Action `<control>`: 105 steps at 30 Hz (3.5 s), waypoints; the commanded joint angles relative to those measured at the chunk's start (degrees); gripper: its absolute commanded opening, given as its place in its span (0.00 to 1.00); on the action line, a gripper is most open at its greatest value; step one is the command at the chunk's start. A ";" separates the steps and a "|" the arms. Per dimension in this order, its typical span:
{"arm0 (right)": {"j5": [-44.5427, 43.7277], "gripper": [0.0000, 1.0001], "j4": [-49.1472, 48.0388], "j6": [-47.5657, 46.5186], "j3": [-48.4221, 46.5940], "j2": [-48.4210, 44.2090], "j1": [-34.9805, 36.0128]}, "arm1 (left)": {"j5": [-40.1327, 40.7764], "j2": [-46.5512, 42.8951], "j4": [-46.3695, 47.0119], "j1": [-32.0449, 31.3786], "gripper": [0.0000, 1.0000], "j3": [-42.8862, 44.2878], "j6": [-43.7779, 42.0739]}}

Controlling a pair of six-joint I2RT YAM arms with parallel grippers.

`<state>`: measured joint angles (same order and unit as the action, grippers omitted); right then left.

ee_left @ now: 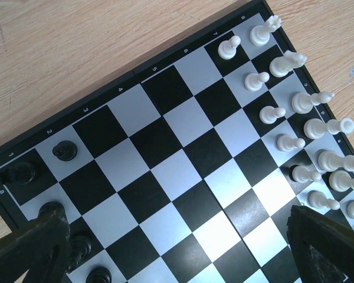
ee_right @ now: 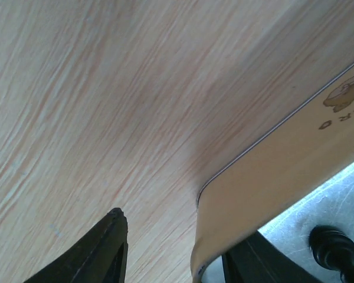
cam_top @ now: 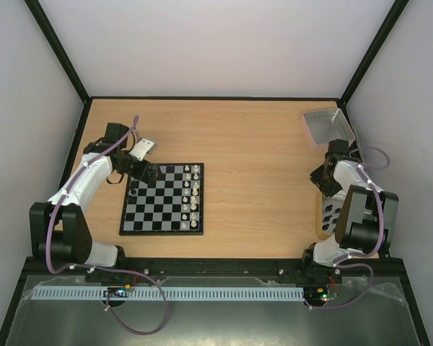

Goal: Set up the chess pieces on the board
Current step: Move the storage box to the center of the board, then move the chessboard to the center of the board.

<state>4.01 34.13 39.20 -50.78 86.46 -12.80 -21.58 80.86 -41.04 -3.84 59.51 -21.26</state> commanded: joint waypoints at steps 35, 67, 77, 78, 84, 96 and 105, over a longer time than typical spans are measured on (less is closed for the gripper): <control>16.12 0.28 -9.15 15.89 -20.53 16.77 23.37 | 4.31 -2.94 -2.03 0.94 1.00 2.34 -0.19; 10.58 0.75 5.12 6.01 -12.81 -5.72 33.78 | 10.53 1.03 -3.50 22.16 0.02 -8.87 -8.78; 9.92 0.74 7.72 5.04 -12.01 -8.55 33.89 | 9.58 9.80 2.08 22.20 0.02 -12.20 -6.49; 10.08 0.74 7.78 5.07 -11.58 -8.90 33.91 | 9.28 10.44 2.20 22.14 0.02 -12.22 -6.37; 10.47 0.73 7.75 4.92 -9.26 -9.93 33.90 | 6.10 12.83 2.12 22.09 0.02 -11.97 -5.27; 11.46 0.71 8.00 4.02 -9.13 -8.90 33.89 | 4.84 16.08 2.69 17.60 0.02 -9.59 -3.95; 11.63 0.69 8.90 2.96 -9.52 -8.11 34.19 | 5.01 14.78 1.29 11.36 0.02 -9.03 -4.06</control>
<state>15.94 40.56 43.68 -60.10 77.89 20.84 -16.45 94.91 -38.06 10.20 51.09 -25.30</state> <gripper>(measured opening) 0.695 0.022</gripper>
